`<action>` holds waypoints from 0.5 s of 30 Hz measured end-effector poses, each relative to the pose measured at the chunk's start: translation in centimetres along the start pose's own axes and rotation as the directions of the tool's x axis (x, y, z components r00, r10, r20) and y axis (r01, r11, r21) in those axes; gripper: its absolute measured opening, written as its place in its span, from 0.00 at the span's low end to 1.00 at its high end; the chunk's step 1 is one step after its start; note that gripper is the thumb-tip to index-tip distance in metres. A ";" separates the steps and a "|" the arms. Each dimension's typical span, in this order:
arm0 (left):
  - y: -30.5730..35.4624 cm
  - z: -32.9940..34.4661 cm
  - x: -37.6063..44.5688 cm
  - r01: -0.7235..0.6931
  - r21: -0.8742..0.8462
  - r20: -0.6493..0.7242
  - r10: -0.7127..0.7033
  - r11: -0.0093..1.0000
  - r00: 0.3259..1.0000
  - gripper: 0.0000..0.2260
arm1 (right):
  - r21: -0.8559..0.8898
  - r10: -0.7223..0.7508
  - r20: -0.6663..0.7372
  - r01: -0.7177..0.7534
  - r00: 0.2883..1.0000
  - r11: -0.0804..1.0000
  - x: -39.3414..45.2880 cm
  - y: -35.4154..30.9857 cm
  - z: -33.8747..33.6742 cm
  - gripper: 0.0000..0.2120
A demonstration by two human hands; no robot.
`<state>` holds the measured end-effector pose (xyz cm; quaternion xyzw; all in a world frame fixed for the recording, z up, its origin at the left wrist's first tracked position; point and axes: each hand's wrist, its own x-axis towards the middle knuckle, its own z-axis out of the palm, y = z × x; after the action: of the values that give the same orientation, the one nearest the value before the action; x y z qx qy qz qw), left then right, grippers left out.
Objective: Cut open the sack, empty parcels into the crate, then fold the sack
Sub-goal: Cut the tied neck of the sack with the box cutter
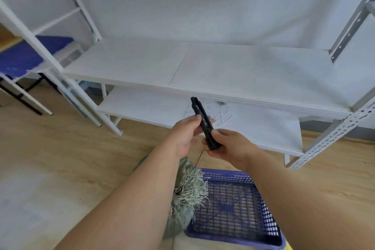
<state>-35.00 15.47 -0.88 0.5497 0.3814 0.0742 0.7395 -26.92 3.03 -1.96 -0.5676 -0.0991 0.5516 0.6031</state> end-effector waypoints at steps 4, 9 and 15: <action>-1.4 -5.0 -2.5 0.028 -0.053 -0.102 -0.034 0.998 0.994 0.07 | -0.108 0.010 0.080 -0.002 0.997 0.994 -1.3 2.2 5.3 0.11; -2.2 -6.4 -5.0 0.051 -0.053 -0.111 -0.057 0.997 0.992 0.06 | -0.140 0.011 -0.041 -0.017 0.999 0.990 -2.1 3.9 8.2 0.12; -4.1 -5.5 -7.2 0.065 -0.024 -0.157 -0.068 0.998 0.985 0.09 | -0.231 0.056 -0.213 -0.106 0.975 0.967 -2.8 5.3 8.0 0.21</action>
<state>-44.85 14.19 -1.53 0.5220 0.4563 0.0963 0.7142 -36.89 4.09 -2.03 -0.6940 -0.0794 0.4987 0.5133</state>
